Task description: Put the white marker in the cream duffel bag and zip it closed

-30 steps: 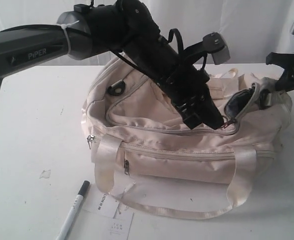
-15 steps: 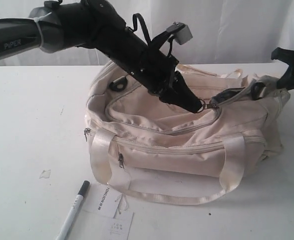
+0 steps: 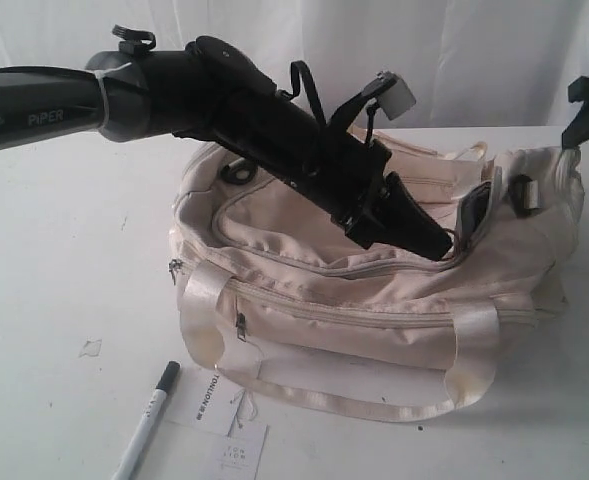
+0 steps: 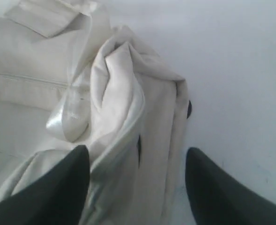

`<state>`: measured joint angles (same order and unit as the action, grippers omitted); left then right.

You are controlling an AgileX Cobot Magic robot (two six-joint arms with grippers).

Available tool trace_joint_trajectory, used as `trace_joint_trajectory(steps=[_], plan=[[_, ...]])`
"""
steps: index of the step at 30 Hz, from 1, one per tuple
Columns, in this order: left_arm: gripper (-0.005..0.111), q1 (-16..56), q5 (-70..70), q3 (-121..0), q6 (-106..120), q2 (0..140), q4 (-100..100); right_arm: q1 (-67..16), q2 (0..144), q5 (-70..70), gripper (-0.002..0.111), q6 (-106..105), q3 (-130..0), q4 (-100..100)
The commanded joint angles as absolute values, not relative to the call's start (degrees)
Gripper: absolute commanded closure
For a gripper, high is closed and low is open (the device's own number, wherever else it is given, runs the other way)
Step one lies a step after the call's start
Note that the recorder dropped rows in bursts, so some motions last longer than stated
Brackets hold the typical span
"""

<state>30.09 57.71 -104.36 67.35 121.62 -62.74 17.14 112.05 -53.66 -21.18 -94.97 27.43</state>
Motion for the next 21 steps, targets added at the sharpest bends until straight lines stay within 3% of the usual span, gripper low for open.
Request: trace_joint_trajectory(steps=[1, 11, 21], plan=[[0.107, 30.45, 59.5, -103.96, 69.1, 120.64, -65.44, 17.25, 108.39, -58.72, 0.052, -20.33, -97.6, 32.79], [0.107, 30.45, 59.37, -103.96, 69.25, 120.64, -65.81, 6.17, 107.5, -68.03, 0.051, -17.63, -97.29, 33.0], [0.107, 30.45, 58.26, -103.96, 69.25, 120.64, -66.11, -1.73, 113.18, -69.85, 0.049, -7.05, -97.24, 18.12]])
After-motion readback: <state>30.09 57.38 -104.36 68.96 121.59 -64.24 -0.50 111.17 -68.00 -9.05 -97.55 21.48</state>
